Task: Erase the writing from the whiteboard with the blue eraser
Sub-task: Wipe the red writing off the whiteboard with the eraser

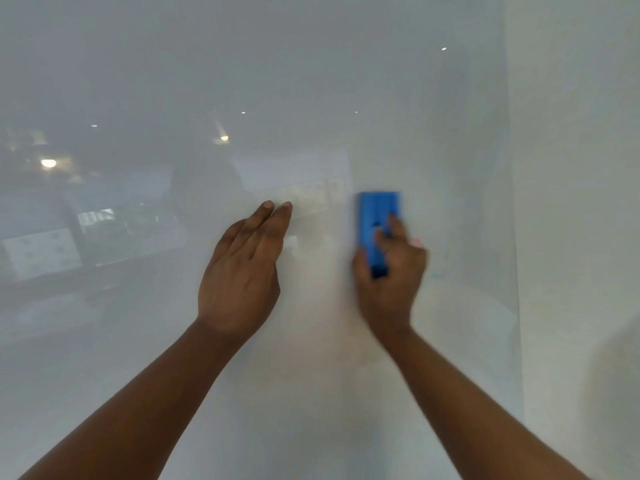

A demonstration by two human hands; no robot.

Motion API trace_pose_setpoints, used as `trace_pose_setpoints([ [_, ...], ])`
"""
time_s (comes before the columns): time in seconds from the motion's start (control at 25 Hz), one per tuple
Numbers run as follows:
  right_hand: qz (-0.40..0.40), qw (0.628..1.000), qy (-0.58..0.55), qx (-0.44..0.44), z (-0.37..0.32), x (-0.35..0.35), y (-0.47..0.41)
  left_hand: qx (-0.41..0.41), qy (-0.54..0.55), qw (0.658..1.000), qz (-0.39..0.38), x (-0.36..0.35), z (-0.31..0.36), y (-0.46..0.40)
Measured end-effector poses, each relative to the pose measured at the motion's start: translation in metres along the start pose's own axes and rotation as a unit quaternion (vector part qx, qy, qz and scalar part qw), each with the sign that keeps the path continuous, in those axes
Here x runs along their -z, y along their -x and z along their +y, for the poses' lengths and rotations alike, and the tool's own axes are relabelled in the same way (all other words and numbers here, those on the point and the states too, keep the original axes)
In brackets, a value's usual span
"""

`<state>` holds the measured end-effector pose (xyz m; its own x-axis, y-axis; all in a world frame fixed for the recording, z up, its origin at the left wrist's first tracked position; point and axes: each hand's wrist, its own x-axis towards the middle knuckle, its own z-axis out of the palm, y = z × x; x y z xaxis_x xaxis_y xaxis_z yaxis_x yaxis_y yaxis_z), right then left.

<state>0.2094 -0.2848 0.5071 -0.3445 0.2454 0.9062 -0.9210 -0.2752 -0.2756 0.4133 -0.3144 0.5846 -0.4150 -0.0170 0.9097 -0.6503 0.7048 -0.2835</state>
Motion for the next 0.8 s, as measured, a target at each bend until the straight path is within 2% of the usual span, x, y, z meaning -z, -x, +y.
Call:
trace_pose_setpoints([
  [0.08, -0.072, 0.991, -0.048, 0.099, 0.005, 0.008, 0.011, -0.004, -0.001, 1.0, -0.009, -0.004, 0.006, -0.002],
  [0.12, -0.079, 0.991, -0.052, 0.1, 0.022, 0.016, -0.002, -0.007, -0.005, 1.0, -0.011, -0.004, 0.006, -0.003],
  [0.16, -0.041, 0.997, -0.045, 0.05, 0.041, 0.024, -0.02, -0.009, -0.01, 1.0, -0.013, -0.004, 0.005, -0.003],
  [0.2, 0.019, 0.998, -0.043, -0.038, 0.054, 0.028, -0.035, -0.014, -0.016, 1.0, -0.014, -0.005, 0.004, -0.004],
  [0.24, 0.046, 0.992, -0.044, -0.112, 0.057, 0.026, -0.043, -0.02, -0.022, 0.999, -0.018, -0.006, 0.006, -0.005],
  [0.28, 0.057, 0.989, -0.038, -0.129, 0.052, 0.02, -0.039, -0.027, -0.024, 0.999, -0.025, -0.008, 0.009, -0.006],
  [0.4, -0.051, 0.996, -0.056, 0.053, 0.02, 0.009, 0.004, -0.044, -0.023, 0.998, -0.048, -0.019, 0.03, -0.016],
  [0.44, -0.081, 0.991, -0.064, 0.087, 0.029, 0.016, -0.001, -0.047, -0.022, 0.997, -0.056, -0.023, 0.037, -0.019],
  [0.48, -0.079, 0.992, -0.046, 0.09, 0.044, 0.023, -0.015, -0.046, -0.018, 0.997, -0.062, -0.027, 0.043, -0.022],
  [0.6, 0.029, 0.993, -0.052, -0.1, 0.07, 0.03, -0.044, -0.041, -0.008, 0.997, -0.071, -0.04, 0.059, -0.029],
  [0.64, 0.029, 0.993, -0.049, -0.105, 0.065, 0.026, -0.036, -0.041, -0.006, 0.996, -0.073, -0.043, 0.066, -0.03],
  [0.76, -0.068, 0.994, -0.067, 0.056, 0.067, 0.032, -0.006, -0.053, -0.005, 0.996, -0.065, -0.056, 0.08, -0.032],
  [0.8, -0.079, 0.992, -0.078, 0.065, 0.087, 0.04, -0.015, -0.053, -0.002, 0.997, -0.062, -0.06, 0.082, -0.032],
])
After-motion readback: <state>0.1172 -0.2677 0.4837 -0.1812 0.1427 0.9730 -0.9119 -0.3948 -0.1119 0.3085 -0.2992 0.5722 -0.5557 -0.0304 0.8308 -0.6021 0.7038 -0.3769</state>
